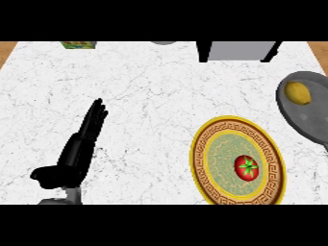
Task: Pick the lemon from the plate and place it in the pan
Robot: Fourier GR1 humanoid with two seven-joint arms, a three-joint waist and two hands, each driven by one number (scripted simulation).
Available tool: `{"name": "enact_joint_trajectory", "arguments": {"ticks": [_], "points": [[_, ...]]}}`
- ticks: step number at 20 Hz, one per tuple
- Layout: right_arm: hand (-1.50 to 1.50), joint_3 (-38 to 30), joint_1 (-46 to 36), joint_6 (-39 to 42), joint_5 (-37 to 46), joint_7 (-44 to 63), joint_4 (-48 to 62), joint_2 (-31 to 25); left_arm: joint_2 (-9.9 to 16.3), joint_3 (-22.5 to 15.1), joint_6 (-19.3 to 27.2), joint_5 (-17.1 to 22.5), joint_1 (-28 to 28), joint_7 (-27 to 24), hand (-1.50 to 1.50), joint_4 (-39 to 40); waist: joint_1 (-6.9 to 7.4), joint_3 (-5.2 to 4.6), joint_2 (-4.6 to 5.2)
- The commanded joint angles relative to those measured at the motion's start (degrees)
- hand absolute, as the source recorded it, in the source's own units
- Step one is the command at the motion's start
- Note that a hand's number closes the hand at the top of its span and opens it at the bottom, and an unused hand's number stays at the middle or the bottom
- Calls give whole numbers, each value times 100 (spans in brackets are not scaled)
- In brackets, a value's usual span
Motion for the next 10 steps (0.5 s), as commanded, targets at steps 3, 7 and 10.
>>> {"name": "enact_joint_trajectory", "arguments": {"ticks": [3, 7, 10], "points": [[-150, 412, 861, -25, -397, 402, -1506, 623, 110, 212, -91, 9, -297, 152, 0, 102, -19, -6, -4], [-150, 662, 1356, -42, -518, 578, -2113, 903, -146, -100, 59, -210, 24, -45, 0, 100, -4, -4, -1], [-150, 752, 1457, -172, -667, 621, -2150, 740, 36, 216, -166, -15, -79, -146, 0, 193, 13, -1, 7]]}}
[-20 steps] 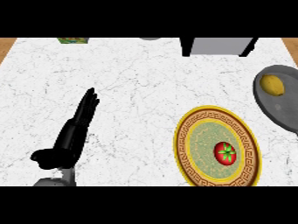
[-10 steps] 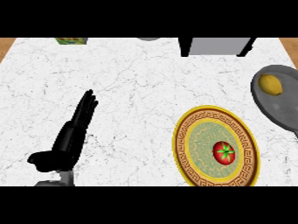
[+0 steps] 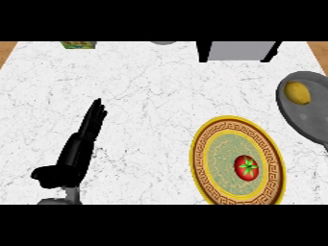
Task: Pick the lemon from the plate and place it in the pan
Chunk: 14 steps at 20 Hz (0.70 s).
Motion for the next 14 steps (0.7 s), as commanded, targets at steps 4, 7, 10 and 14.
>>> {"name": "enact_joint_trajectory", "arguments": {"ticks": [4, 7, 10, 14], "points": [[-150, 329, 396, -278, -131, 262, -463, 12, 10, 115, -154, 86, 31, -67, 0, -24, 22, 2, 7], [-150, 268, 612, -127, -379, 487, -811, -84, -8, 176, -128, 49, -100, -35, 0, 97, 15, 2, 7], [-150, 485, 1009, -353, -199, 649, -1537, 258, -156, -44, 71, -155, -142, -127, 0, 280, -9, -1, 4], [-150, 496, 591, -910, 175, 162, -668, 0, -96, 81, -64, -36, -128, 7, 0, 84, 27, 4, 11]]}}
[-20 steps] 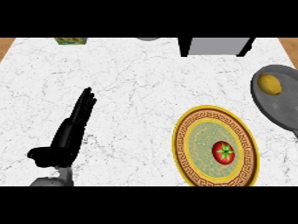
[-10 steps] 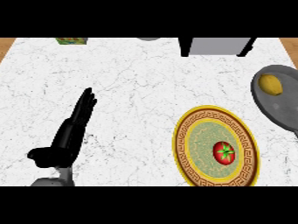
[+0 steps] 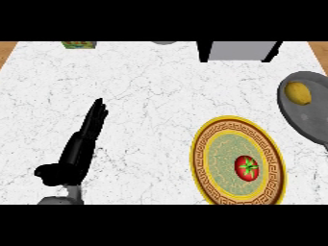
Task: Pick the lemon from the plate and place it in the pan
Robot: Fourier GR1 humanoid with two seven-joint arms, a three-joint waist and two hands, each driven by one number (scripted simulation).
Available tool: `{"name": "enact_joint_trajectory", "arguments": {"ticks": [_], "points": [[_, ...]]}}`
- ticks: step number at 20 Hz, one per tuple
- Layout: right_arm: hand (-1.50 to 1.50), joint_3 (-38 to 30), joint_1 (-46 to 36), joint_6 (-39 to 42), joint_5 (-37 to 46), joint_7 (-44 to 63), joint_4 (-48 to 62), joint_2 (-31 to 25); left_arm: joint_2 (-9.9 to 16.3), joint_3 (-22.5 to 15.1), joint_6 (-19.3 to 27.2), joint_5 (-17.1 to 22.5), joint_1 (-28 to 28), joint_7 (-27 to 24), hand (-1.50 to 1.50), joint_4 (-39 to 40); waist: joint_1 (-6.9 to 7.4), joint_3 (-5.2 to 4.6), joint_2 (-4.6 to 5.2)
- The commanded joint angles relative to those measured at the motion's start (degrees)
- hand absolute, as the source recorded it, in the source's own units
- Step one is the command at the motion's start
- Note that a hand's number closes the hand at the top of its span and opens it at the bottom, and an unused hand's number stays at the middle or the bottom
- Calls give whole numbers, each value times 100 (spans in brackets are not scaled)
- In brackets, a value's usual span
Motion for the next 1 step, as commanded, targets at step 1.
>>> {"name": "enact_joint_trajectory", "arguments": {"ticks": [1], "points": [[-150, 50, 295, -202, 22, 345, -700, 19, -86, -379, 196, -122, 360, 420, 0, -724, -1, -1, -9]]}}
